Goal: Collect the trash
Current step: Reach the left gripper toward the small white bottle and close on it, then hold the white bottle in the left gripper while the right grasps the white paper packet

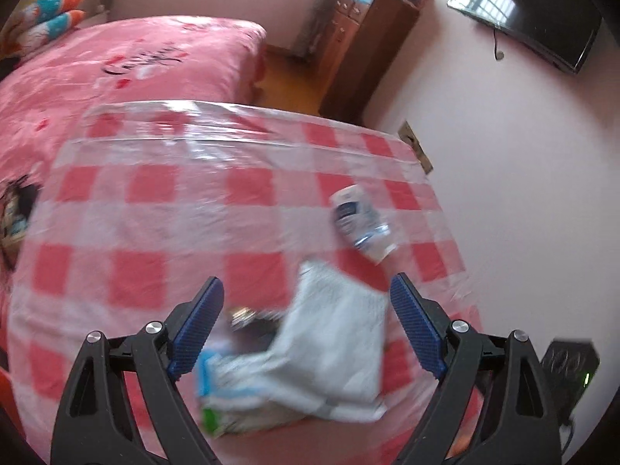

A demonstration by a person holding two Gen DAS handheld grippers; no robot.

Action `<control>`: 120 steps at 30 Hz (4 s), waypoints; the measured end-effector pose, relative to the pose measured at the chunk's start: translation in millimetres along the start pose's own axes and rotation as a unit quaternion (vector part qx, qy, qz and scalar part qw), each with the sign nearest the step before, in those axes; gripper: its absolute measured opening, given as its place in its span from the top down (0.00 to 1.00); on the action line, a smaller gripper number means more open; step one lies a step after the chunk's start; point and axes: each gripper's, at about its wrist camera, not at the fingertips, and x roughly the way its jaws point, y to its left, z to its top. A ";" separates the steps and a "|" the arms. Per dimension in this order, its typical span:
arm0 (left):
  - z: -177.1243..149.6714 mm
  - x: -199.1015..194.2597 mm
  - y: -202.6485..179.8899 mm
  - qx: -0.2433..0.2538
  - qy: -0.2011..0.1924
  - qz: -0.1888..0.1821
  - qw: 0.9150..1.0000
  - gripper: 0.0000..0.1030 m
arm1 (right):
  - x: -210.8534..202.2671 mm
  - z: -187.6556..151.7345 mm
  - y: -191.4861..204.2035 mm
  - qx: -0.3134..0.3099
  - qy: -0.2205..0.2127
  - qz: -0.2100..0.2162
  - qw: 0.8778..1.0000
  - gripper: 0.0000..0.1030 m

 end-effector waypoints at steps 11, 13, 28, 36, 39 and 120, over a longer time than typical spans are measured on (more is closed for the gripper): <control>42.7 114.9 -55.3 -0.022 0.091 0.011 0.996 0.15 | 6.6 5.3 -23.5 0.017 0.032 -0.009 0.999 0.07; 47.5 127.4 -60.1 -0.021 0.097 0.021 0.995 0.15 | 5.1 6.8 -25.5 0.014 0.029 -0.008 0.999 0.07; 52.2 163.4 -79.7 0.029 0.082 0.106 0.991 0.23 | 4.6 11.9 -31.8 0.021 0.035 0.010 0.999 0.07; 49.8 150.5 -66.1 0.031 0.084 0.113 0.990 0.34 | 12.1 9.8 -29.6 0.017 0.058 0.019 0.998 0.07; 44.5 140.0 -49.9 0.026 0.088 0.111 0.990 0.34 | 15.5 7.8 -24.0 0.001 0.067 0.018 0.998 0.07; -90.1 -17.1 125.2 -0.038 -0.012 0.068 0.997 0.38 | 133.1 -32.4 75.3 -0.301 0.175 -0.141 0.927 0.05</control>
